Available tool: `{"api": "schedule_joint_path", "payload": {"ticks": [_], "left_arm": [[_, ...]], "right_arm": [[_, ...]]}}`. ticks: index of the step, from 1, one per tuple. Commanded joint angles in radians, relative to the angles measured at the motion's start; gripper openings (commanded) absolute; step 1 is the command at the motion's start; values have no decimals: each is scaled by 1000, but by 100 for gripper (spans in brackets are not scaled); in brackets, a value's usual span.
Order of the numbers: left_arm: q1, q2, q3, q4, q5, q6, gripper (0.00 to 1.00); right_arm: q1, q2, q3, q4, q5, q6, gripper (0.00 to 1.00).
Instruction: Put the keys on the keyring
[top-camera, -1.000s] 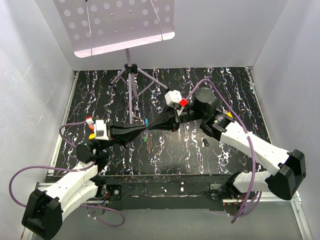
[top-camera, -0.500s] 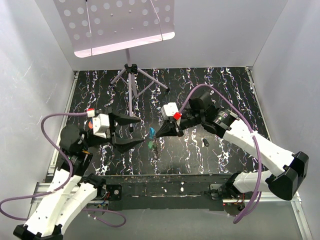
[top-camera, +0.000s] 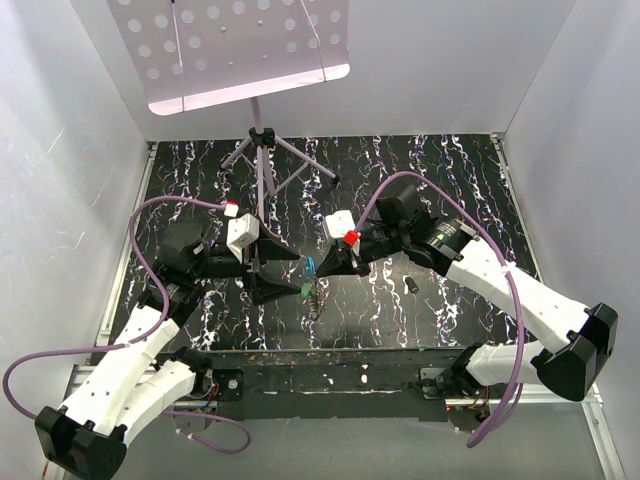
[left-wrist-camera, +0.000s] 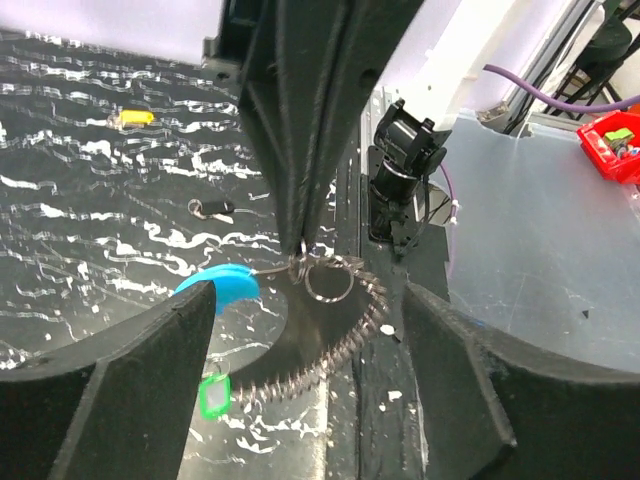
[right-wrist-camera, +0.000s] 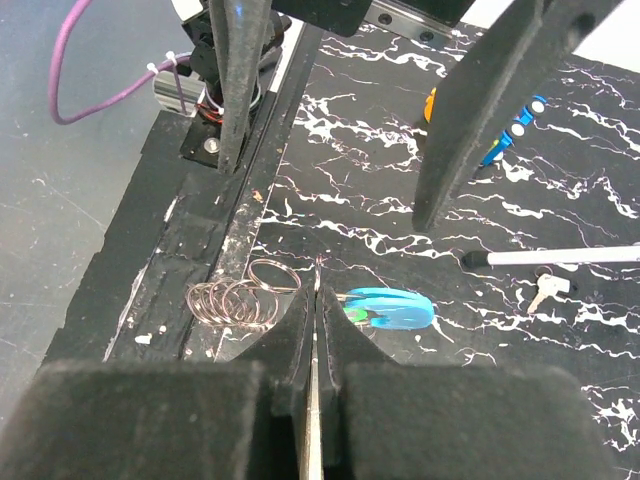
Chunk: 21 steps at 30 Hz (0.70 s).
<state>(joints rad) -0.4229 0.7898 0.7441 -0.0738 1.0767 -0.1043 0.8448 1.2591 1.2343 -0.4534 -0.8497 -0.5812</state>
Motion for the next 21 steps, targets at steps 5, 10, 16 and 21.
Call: {"api": "schedule_joint_path", "payload": {"ticks": [5, 10, 16, 21], "left_arm": [[-63, -23, -34, 65, -64, 100, 55], [-89, -11, -37, 60, -127, 144, 44], [-128, -15, -37, 58, -207, 170, 39], [-148, -3, -31, 58, -215, 173, 36]], "right_arm": [[0, -18, 27, 79, 1, 60, 1], [0, -15, 30, 84, -2, 72, 1], [0, -9, 28, 96, -9, 98, 1], [0, -7, 25, 105, -8, 109, 1]]}}
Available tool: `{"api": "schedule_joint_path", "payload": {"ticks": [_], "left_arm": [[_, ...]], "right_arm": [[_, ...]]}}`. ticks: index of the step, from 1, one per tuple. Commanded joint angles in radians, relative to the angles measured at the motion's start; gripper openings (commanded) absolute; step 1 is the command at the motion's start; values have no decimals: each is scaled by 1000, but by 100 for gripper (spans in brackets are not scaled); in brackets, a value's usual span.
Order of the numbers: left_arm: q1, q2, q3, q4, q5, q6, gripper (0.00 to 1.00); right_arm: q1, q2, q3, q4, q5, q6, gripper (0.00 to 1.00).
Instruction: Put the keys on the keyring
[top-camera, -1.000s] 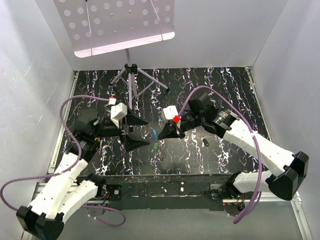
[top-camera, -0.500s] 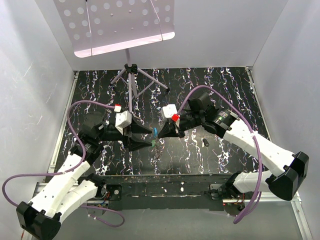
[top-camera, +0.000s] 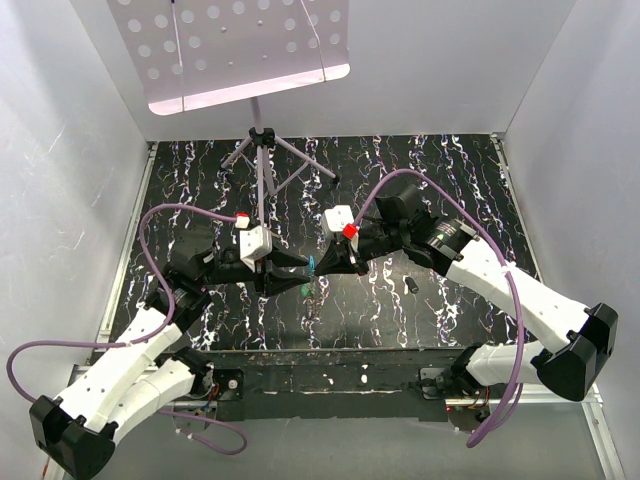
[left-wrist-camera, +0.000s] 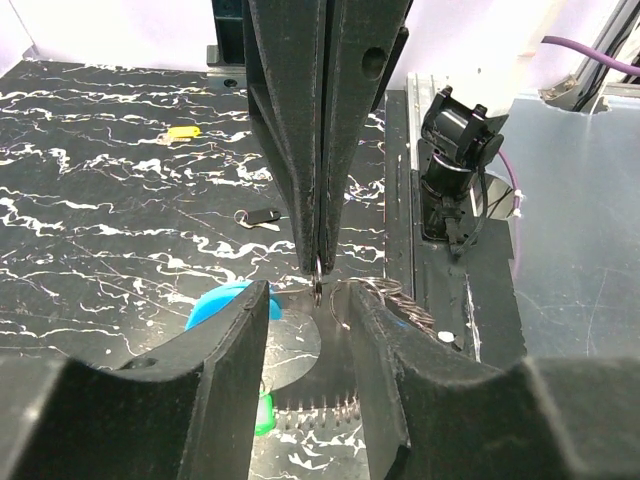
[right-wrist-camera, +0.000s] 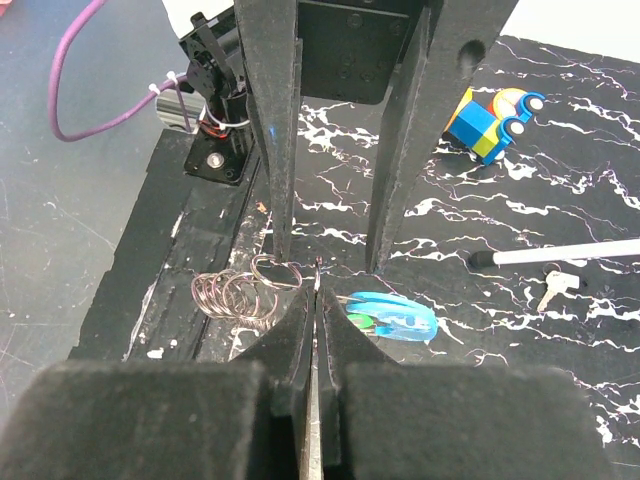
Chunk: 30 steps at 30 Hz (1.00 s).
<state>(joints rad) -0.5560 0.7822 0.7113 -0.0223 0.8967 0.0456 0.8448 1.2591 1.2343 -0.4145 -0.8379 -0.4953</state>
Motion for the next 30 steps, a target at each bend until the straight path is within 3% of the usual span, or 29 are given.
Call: {"api": "schedule_joint_path", "payload": {"ticks": [1, 10, 24, 30], "left_arm": [[-18, 8, 4, 7, -35, 25, 34], [-30, 23, 11, 7, -35, 25, 20], [-30, -11, 10, 12, -62, 19, 21], [-30, -1, 8, 13, -47, 16, 15]], "right_arm": [[0, -6, 25, 66, -18, 27, 1], [0, -3, 24, 68, -18, 46, 1], [0, -1, 24, 59, -10, 44, 1], [0, -1, 24, 57, -9, 44, 1]]}}
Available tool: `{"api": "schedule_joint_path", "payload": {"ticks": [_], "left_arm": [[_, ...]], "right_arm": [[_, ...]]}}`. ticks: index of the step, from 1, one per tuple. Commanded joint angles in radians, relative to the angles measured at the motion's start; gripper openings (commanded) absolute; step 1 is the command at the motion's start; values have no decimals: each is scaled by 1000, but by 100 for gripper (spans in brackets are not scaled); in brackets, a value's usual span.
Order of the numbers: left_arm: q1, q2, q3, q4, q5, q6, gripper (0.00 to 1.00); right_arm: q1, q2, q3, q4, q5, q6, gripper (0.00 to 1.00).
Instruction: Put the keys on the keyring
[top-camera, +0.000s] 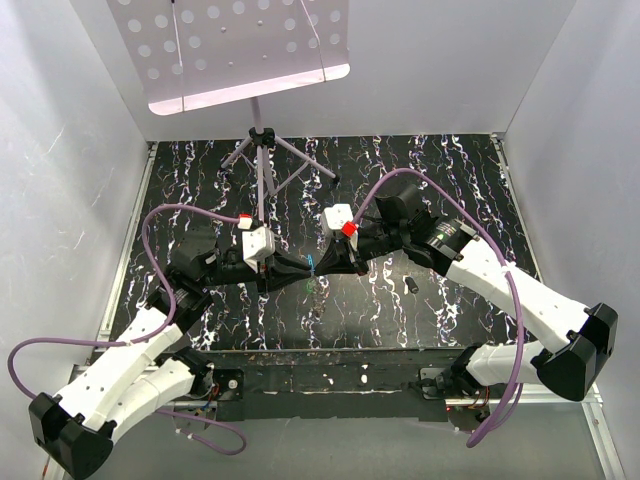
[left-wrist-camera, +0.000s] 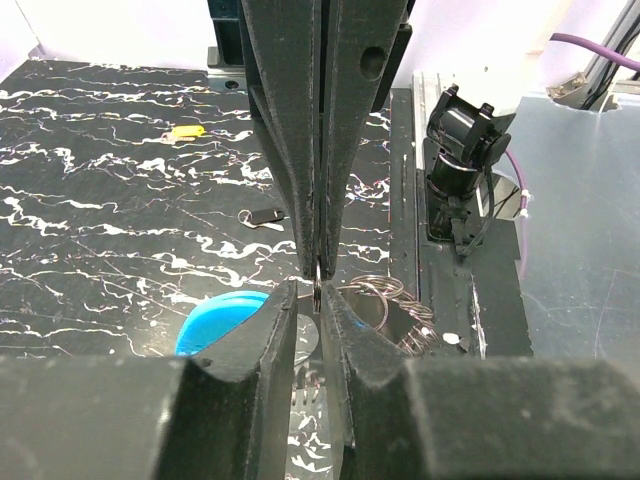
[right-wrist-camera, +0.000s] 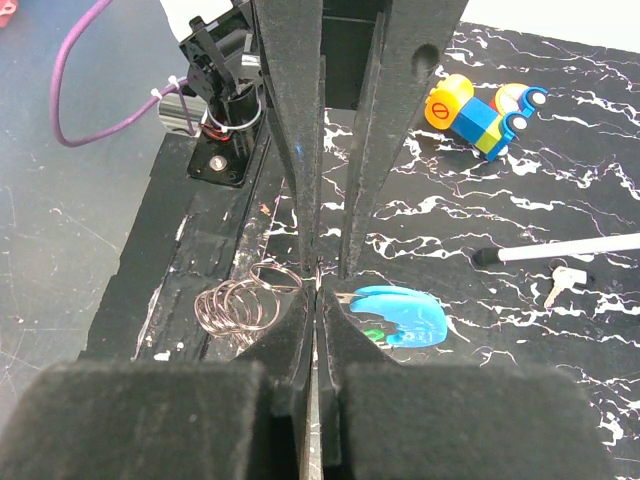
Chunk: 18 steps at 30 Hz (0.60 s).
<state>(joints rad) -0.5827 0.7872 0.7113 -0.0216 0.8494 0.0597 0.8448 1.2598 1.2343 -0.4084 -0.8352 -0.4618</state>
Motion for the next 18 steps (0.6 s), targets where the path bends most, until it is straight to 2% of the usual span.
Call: {"api": "schedule_joint_path", "payload": {"ticks": [1, 16, 18], "left_arm": [[-3, -5, 10, 12, 4, 3, 14], [-3, 17, 14, 12, 16, -9, 11], [-3, 17, 13, 12, 17, -8, 8]], "right_arm": [[0, -3, 25, 51, -12, 11, 1], [0, 3, 25, 60, -15, 22, 1], [0, 3, 25, 60, -13, 22, 1]]}}
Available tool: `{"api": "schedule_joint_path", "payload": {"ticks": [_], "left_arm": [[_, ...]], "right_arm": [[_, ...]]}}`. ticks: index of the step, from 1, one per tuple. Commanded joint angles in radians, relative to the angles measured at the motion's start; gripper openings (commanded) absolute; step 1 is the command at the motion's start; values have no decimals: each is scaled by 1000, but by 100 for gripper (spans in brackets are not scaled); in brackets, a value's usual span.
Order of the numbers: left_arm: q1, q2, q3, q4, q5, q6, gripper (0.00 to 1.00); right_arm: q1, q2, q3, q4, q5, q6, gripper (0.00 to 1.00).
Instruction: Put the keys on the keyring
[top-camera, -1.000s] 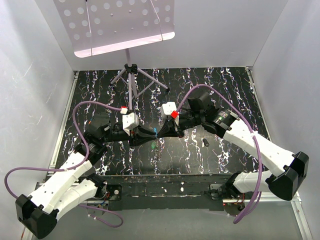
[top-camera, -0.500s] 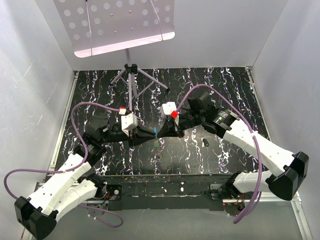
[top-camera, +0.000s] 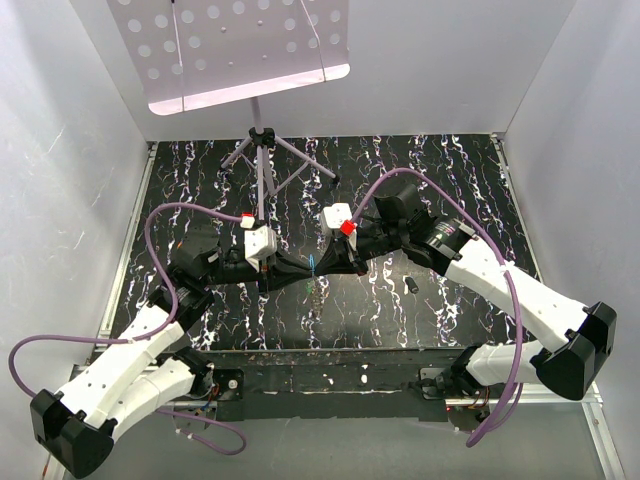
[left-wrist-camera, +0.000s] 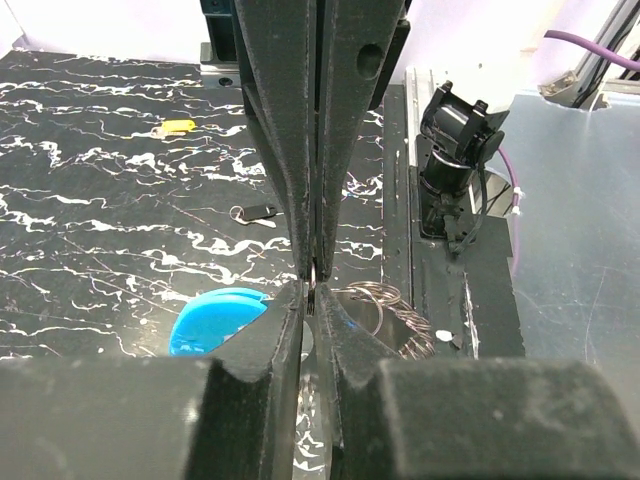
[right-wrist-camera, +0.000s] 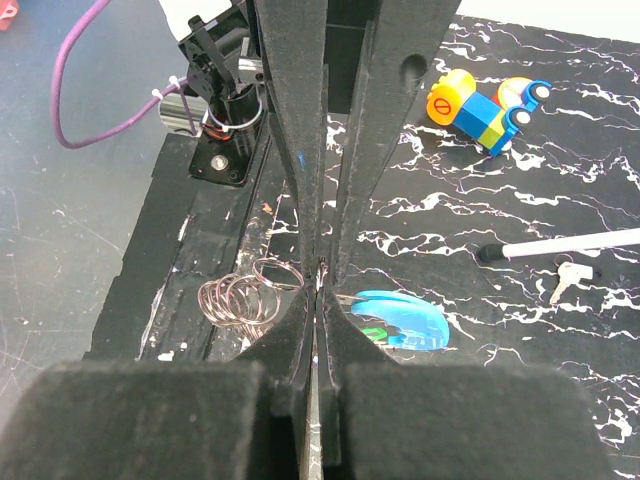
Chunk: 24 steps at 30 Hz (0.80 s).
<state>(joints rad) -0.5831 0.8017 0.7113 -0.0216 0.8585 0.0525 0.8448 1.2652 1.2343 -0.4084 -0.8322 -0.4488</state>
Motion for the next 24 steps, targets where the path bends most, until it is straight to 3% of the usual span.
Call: {"api": "schedule_joint_path", "payload": {"ticks": [1, 19, 24], "left_arm": [[-3, 2, 14, 12, 10, 0, 0], [-3, -19, -15, 80, -32, -45, 0], [-3, -58, -62, 123, -59, -45, 0]], "right_arm": [[0, -3, 25, 62, -18, 9, 1], [0, -7, 17, 77, -31, 28, 2], [-15, -20, 11, 86, -70, 30, 39]]}}
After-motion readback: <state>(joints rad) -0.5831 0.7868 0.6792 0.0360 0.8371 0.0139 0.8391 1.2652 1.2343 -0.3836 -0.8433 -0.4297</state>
